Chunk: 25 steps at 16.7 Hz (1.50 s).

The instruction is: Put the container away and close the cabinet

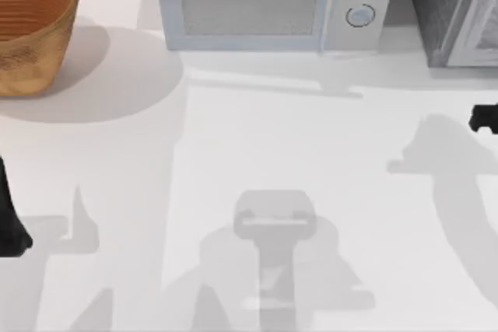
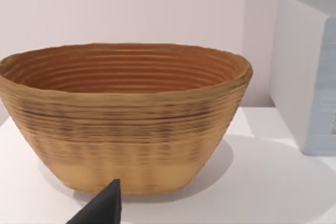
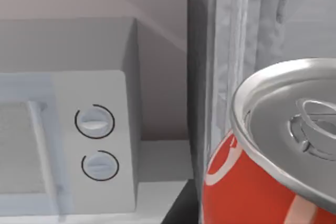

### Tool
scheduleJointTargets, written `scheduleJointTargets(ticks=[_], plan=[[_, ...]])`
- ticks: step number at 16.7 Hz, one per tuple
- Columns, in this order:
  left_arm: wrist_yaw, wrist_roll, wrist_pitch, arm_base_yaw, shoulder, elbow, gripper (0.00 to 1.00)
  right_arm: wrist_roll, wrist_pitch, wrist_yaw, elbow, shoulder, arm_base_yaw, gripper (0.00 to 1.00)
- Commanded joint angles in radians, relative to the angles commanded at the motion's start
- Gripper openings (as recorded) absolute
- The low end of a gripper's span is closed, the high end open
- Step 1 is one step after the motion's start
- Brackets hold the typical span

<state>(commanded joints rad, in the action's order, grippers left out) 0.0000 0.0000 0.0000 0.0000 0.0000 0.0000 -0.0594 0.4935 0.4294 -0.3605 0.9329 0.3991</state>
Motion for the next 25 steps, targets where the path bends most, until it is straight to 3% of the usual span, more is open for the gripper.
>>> scheduleJointTargets(ticks=[14, 25], plan=[[0.0, 0.0, 0.0, 0.0, 0.0, 0.0, 1.0, 0.051, -0.457, -0.399, 0.328, -0.877, -0.361, 0.0], [0.0, 0.0, 0.0, 0.0, 0.0, 0.0, 1.0, 0.055, -0.511, -0.42, 0.304, -0.884, -0.39, 0.0]])
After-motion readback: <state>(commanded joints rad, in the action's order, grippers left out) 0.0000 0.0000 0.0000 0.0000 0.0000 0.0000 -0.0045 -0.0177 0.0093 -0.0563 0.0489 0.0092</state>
